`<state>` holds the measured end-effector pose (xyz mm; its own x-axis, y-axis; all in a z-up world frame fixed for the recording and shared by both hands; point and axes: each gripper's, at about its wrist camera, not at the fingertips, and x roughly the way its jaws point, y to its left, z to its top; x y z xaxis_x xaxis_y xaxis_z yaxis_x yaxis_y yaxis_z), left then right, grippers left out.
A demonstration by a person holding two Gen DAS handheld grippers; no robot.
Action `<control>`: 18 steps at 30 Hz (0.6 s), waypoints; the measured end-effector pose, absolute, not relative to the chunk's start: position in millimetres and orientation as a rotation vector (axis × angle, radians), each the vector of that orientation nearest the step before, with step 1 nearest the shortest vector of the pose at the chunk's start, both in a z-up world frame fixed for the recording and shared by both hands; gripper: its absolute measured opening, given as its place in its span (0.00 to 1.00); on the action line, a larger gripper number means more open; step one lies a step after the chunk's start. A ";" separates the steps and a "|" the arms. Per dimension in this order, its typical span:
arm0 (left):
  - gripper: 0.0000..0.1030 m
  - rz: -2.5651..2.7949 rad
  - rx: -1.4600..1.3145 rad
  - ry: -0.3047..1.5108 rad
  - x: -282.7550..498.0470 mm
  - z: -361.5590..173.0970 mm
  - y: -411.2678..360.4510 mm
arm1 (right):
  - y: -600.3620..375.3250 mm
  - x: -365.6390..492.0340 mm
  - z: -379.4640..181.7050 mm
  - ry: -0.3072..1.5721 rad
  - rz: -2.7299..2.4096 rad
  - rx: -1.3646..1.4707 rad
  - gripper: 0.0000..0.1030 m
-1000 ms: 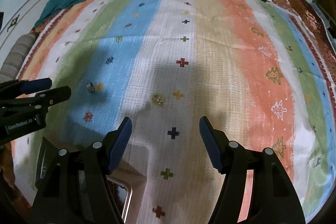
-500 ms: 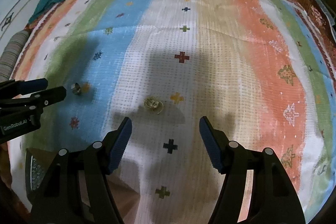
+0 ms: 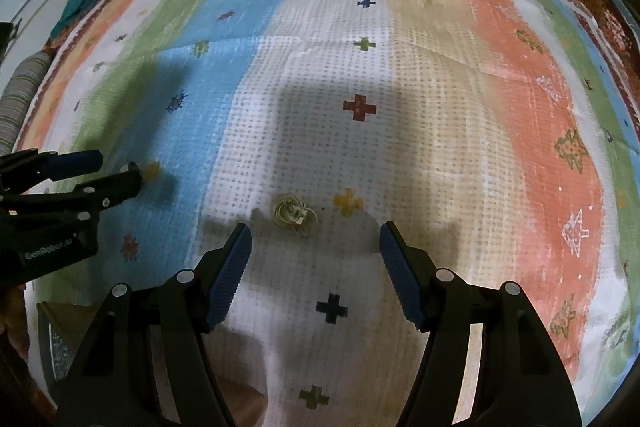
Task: Organize jewelry
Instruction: 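Move left tool to small silver charm while right tool moves to gold ring, then close left tool on silver charm while right tool closes on gold ring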
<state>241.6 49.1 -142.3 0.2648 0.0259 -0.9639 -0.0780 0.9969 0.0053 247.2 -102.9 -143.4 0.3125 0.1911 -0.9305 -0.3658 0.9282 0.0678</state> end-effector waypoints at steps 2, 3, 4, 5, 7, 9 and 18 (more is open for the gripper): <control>0.56 0.070 -0.045 1.305 243.4 -144.8 48.7 | -103.4 248.4 -144.3 1.200 0.369 -0.164 0.65; 0.56 0.070 -0.041 1.308 244.4 -146.5 48.2 | -103.0 249.1 -144.9 1.203 0.365 -0.168 0.64; 0.56 0.067 -0.037 1.310 245.2 -147.6 47.5 | -101.7 249.6 -145.7 1.207 0.363 -0.175 0.64; 0.56 0.061 -0.033 1.312 245.6 -148.9 46.2 | -101.4 250.3 -146.1 1.208 0.362 -0.173 0.64; 0.56 0.056 -0.026 1.316 246.0 -150.9 44.3 | -101.7 252.3 -146.7 1.213 0.361 -0.161 0.64; 0.55 0.050 -0.019 1.313 246.1 -151.8 42.4 | -101.1 254.0 -146.9 1.212 0.360 -0.161 0.56; 0.32 0.037 -0.013 1.304 245.9 -154.4 36.3 | -105.4 258.5 -146.8 1.214 0.349 -0.137 0.18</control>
<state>245.9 36.3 -154.4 0.2629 0.0196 -0.9646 -0.0347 0.9993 0.0109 258.5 -105.4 -146.8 0.3037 0.1902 -0.9336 -0.3353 0.9385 0.0822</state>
